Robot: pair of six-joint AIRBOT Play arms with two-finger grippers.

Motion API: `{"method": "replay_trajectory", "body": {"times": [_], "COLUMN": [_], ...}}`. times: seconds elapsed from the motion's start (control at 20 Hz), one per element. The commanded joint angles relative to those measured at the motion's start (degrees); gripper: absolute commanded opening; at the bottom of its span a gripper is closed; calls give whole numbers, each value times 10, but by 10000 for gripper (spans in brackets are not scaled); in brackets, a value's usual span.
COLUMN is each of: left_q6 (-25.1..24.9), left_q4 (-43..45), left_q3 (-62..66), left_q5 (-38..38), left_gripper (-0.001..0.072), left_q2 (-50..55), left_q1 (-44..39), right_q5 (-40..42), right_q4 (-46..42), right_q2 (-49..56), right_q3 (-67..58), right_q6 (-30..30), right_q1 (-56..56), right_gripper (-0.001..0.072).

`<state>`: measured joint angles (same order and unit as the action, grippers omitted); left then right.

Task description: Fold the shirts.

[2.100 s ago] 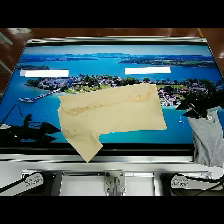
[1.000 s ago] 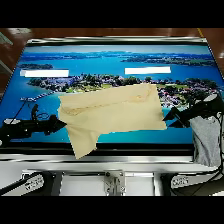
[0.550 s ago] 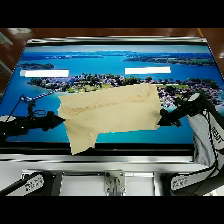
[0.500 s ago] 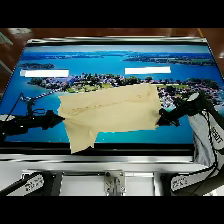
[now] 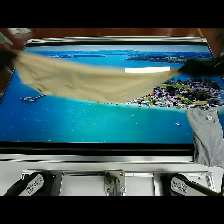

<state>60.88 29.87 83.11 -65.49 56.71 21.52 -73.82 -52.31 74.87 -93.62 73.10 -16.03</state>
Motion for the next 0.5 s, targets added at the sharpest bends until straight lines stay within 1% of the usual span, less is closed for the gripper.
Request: {"method": "replay_trajectory", "body": {"times": [0.0, 0.05, 0.1, 0.15, 0.2, 0.3, 0.4, 0.45], "left_q6": [12, 27, 42, 59, 83, 137, 180, 188], "left_q4": [4, 9, 22, 41, 65, 136, 208, 230], "left_q3": [259, 310, 356, 381, 390, 385, 383, 383], "left_q5": [76, 90, 93, 94, 94, 73, 12, -22], "left_gripper": [36, 37, 37, 37, 37, 37, 37, 37], "left_q2": [-57, -68, -82, -97, -120, -165, -194, -202], "left_q1": [38, 53, 68, 79, 87, 92, 92, 92], "right_q5": [117, 171, 203, 224, 221, 170, 83, 29], "right_q4": [-31, -64, -101, -141, -178, -243, -276, -285], "right_q2": [-129, -167, -203, -244, -276, -329, -358, -366], "right_q3": [-193, -227, -245, -247, -247, -247, -247, -247], "right_q6": [-15, -11, -4, 5, 18, 44, 49, 49], "right_q1": [-28, -31, -31, -31, -31, -31, -31, -31], "right_gripper": [60, 60, 59, 60, 59, 60, 60, 60]}}
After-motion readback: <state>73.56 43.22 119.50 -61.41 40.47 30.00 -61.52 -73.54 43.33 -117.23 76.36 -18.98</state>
